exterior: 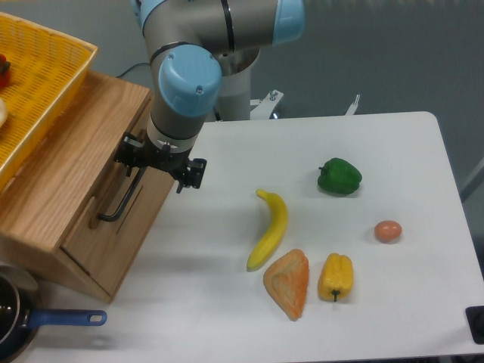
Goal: Slide open the top drawer
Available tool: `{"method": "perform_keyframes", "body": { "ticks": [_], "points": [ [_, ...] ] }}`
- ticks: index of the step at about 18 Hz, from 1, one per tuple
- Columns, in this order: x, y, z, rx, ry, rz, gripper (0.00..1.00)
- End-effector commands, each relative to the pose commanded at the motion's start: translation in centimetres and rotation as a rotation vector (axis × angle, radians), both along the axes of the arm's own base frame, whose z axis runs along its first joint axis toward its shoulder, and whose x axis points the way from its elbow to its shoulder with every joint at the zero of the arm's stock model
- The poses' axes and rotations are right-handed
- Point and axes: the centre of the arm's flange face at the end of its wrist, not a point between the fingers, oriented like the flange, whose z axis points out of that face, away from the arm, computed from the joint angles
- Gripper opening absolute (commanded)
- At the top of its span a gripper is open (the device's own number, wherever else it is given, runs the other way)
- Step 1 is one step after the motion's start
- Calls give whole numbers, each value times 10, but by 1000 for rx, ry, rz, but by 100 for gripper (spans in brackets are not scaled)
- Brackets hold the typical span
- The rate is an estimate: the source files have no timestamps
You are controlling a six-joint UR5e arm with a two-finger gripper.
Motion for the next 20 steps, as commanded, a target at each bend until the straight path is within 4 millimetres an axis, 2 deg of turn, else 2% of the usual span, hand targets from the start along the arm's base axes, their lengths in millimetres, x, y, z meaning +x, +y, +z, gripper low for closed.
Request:
{"method": "perform_keyframes", "body": {
  "ticks": [20],
  "points": [
    [-4, 2, -7, -28, 30, -11, 100]
  ]
}}
